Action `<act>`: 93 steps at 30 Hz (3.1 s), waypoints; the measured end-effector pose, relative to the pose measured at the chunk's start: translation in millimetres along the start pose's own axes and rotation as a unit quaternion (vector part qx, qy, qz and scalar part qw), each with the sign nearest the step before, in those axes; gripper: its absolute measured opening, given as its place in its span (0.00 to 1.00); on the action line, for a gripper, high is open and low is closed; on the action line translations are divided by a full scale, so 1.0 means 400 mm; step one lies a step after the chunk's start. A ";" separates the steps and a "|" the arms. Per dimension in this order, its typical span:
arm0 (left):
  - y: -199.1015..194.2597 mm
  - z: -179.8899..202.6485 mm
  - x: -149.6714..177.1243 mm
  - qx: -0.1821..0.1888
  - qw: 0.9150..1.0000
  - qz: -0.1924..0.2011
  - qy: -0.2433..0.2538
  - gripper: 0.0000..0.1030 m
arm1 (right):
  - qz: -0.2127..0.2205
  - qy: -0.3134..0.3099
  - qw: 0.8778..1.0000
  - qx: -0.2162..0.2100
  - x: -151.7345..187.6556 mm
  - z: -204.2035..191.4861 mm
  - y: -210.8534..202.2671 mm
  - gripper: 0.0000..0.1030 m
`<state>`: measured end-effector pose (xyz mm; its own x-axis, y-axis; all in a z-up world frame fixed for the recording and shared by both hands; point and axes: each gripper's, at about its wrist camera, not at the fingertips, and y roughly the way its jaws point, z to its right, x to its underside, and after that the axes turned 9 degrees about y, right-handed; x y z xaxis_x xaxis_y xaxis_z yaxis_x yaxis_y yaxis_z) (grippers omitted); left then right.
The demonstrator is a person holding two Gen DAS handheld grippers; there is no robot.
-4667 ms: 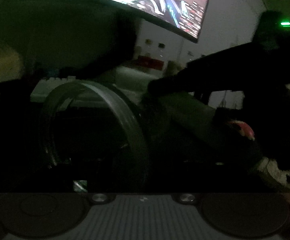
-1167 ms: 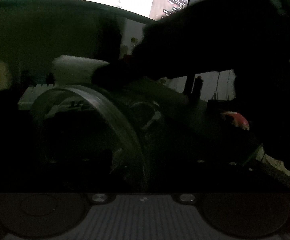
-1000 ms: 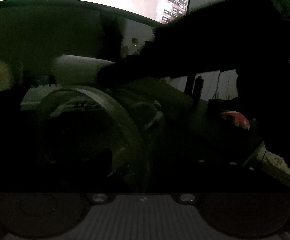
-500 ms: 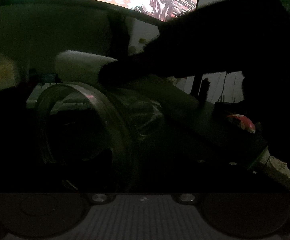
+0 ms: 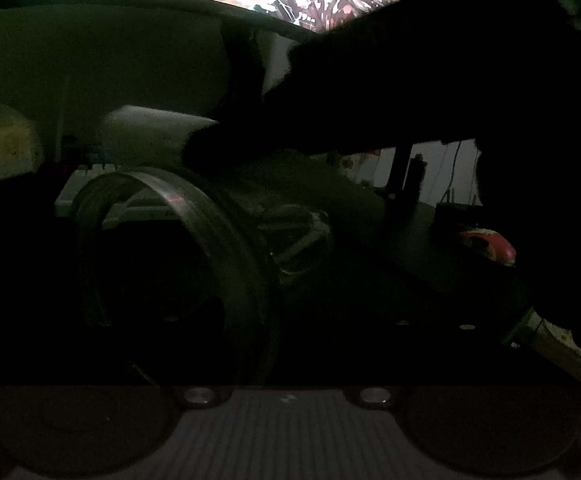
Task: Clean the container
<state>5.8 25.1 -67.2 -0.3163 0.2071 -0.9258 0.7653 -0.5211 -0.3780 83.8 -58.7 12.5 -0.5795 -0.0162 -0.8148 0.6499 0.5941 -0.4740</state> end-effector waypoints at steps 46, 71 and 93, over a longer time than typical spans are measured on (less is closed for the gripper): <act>-0.039 0.018 0.023 0.057 0.996 0.030 -0.054 0.55 | 0.016 0.019 0.999 0.034 0.003 0.041 -0.064 0.08; 0.010 -0.007 -0.002 -0.003 0.998 0.022 -0.061 0.56 | 0.003 -0.011 1.000 -0.001 0.009 -0.008 -0.023 0.08; 0.019 -0.011 0.000 -0.007 0.998 0.022 -0.056 0.56 | 0.010 -0.001 1.000 0.024 -0.006 0.021 -0.016 0.08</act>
<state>14.2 24.9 -70.1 -0.3415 0.0902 -0.9355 0.7876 -0.5157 -0.3372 85.1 -69.0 14.8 -0.5662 -0.0061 -0.8243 0.6836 0.5552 -0.4737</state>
